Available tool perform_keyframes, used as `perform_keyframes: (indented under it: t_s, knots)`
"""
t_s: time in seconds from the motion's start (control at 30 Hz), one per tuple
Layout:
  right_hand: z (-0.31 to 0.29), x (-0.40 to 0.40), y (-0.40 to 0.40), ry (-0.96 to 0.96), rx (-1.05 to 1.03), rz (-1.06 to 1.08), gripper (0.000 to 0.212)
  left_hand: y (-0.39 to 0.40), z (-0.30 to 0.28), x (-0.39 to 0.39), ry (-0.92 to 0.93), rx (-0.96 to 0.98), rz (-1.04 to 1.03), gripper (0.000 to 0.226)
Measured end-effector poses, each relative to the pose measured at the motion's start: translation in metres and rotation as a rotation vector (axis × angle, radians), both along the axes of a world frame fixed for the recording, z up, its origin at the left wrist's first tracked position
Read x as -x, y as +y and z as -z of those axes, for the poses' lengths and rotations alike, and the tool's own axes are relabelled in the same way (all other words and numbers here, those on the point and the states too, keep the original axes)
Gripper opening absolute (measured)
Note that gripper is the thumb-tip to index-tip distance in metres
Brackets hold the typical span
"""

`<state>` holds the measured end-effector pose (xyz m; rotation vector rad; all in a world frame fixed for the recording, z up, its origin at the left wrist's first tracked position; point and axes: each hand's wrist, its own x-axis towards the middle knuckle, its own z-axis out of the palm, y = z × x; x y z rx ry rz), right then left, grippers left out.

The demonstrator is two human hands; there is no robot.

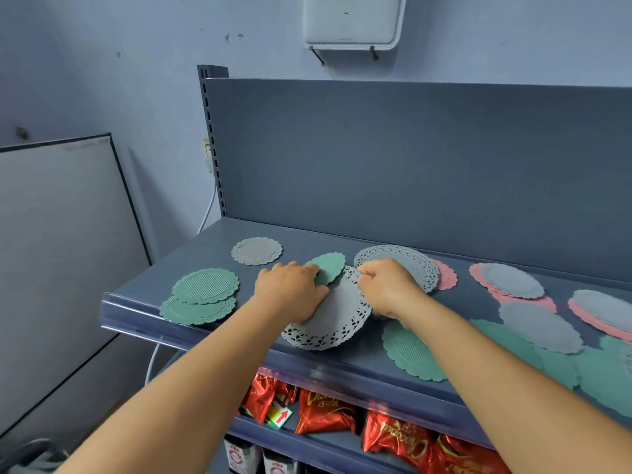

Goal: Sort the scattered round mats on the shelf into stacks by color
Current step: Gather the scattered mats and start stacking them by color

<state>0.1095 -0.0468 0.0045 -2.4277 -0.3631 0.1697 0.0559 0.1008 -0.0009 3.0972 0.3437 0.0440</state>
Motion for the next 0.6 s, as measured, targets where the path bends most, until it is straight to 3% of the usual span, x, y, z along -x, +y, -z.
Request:
perform_keyframes:
  t_s: [0.17, 0.33, 0.43, 0.6]
  knots:
    - [-0.007, -0.021, -0.033, -0.023, -0.05, 0.122, 0.034, -0.004, 0.002, -0.019, -0.102, -0.066, 0.047, 0.023]
    - [-0.004, -0.048, -0.071, 0.011, -0.367, 0.479, 0.031, -0.008, 0.005, -0.026, -0.105, -0.115, 0.08, 0.025]
    - [-0.001, -0.06, -0.077, 0.055, -0.548, 0.589, 0.028, -0.013, 0.005, -0.027, -0.101, -0.11, 0.1, 0.026]
    - [0.007, -0.071, -0.067, 0.091, -0.478, 0.601, 0.018, -0.021, 0.004, -0.025, -0.164, -0.114, 0.178, 0.017]
